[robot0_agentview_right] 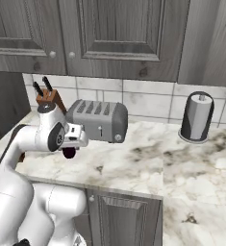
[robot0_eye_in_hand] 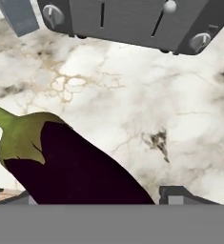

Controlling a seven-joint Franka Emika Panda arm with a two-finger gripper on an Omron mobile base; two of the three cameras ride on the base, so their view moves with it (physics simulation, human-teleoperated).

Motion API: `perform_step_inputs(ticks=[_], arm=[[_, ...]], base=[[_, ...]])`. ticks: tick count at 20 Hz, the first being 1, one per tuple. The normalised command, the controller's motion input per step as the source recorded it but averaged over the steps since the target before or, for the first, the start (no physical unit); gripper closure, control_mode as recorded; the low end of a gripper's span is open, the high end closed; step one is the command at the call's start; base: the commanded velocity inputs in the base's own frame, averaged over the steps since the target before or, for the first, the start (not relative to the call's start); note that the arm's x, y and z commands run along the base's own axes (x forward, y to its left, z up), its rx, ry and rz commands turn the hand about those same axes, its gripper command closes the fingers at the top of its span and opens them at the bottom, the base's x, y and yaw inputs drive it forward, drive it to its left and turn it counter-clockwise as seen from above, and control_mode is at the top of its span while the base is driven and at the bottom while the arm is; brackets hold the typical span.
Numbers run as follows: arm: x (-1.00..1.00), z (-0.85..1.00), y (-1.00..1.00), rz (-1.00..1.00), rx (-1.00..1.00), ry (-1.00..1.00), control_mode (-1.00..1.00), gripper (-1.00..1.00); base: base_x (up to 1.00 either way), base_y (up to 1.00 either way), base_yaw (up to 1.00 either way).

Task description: Place the sweet potato and eggplant inside the fridge drawer. Close the drawer after placing the vegetables.

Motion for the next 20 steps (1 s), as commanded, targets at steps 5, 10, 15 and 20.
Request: perform_step_inputs(ticks=[5, 10, 15, 20], arm=[[-0.01, 0.0, 0.07, 0.0, -0.01, 0.0, -1.0, 1.0], [-0.28, 0.0, -0.11, 0.0, 0.0, -0.11, 1.0, 1.0], [0.0, 0.0, 0.0, 0.0, 0.0, 0.0, 1.0, 1.0], [0.0, 0.0, 0.0, 0.0, 0.0, 0.0, 1.0, 1.0]], base=[[0.0, 0.0, 0.0], [-0.2, 0.0, 0.0], [-1.0, 0.27, 0.0], [-1.0, 0.85, 0.02]])
